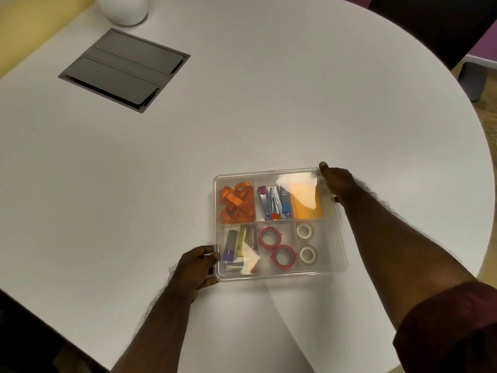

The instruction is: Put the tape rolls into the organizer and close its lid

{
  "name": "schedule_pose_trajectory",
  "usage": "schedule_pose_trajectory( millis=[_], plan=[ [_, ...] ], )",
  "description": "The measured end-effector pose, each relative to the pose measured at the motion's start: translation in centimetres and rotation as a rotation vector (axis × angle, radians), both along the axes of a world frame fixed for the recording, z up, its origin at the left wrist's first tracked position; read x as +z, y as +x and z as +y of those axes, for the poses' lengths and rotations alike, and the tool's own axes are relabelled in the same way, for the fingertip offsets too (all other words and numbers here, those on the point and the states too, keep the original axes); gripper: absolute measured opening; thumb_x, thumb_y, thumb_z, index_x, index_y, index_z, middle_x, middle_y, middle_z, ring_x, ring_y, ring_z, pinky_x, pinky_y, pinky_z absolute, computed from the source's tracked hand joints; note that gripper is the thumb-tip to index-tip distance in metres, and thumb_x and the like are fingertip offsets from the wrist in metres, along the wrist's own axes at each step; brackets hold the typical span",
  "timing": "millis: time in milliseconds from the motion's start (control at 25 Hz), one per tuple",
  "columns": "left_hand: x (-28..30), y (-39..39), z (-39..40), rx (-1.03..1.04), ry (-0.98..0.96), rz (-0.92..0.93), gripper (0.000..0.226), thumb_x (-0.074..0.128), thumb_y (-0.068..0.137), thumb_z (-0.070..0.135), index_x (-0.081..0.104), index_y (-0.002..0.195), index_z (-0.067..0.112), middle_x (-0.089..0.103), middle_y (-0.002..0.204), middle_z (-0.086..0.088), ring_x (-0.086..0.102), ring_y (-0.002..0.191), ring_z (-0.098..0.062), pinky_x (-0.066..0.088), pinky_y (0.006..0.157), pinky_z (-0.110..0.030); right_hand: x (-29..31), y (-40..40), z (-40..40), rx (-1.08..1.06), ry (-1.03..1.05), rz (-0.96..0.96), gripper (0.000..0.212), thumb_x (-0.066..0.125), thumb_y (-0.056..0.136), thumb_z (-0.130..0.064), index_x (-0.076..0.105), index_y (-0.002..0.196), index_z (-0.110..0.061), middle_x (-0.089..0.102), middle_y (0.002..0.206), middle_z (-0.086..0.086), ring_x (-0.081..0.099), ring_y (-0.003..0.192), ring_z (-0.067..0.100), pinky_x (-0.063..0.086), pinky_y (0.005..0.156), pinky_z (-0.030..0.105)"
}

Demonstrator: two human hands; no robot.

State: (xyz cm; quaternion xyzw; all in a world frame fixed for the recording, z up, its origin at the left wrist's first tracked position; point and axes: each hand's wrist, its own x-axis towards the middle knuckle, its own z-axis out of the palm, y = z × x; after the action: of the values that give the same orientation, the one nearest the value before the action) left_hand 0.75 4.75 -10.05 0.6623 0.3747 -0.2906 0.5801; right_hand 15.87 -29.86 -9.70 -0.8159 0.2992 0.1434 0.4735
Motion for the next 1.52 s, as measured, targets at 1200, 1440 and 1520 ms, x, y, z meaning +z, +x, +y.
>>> schedule_pose_trajectory(
  millis=[1200,1440,1520],
  plan=[
    [1.6,13.8,-1.1,-1.39,0.884,-0.324,0.137,0.085,0.055,0.055,-0.005,0.152,0.02,-0.013,0.164,-0.001,-0.008,0.15,-0.034,0.02,0.112,-0.069,0.6,-16.7,-1.9,0.946,-0.551,0.124,0.121,0.065,0.074,-0.067,-0.018,0.151,-0.027,-0.033,0.157,-0.006,-0.012,0.148,0.016,0.037,0.111,0.048],
    [1.1,14.1,-1.1,-1.497,0.905,-0.239,0.145,0.086,0.052,0.058,-0.013,0.151,0.02,-0.025,0.161,-0.002,-0.008,0.15,-0.036,0.021,0.11,-0.071,0.6,-16.3,-1.3,0.944,-0.634,0.163,0.105,0.064,0.084,-0.054,-0.011,0.153,-0.029,-0.026,0.159,-0.006,0.004,0.152,0.023,0.043,0.107,0.045],
    [1.2,14.2,-1.1,-1.511,0.907,-0.224,0.144,0.085,0.053,0.058,-0.013,0.151,0.021,-0.026,0.161,-0.001,-0.007,0.15,-0.037,0.02,0.11,-0.07,0.5,-16.4,-1.0,0.952,-0.66,0.185,0.104,0.063,0.084,-0.054,-0.011,0.153,-0.028,-0.027,0.159,-0.005,0.006,0.152,0.026,0.04,0.109,0.047]
  ],
)
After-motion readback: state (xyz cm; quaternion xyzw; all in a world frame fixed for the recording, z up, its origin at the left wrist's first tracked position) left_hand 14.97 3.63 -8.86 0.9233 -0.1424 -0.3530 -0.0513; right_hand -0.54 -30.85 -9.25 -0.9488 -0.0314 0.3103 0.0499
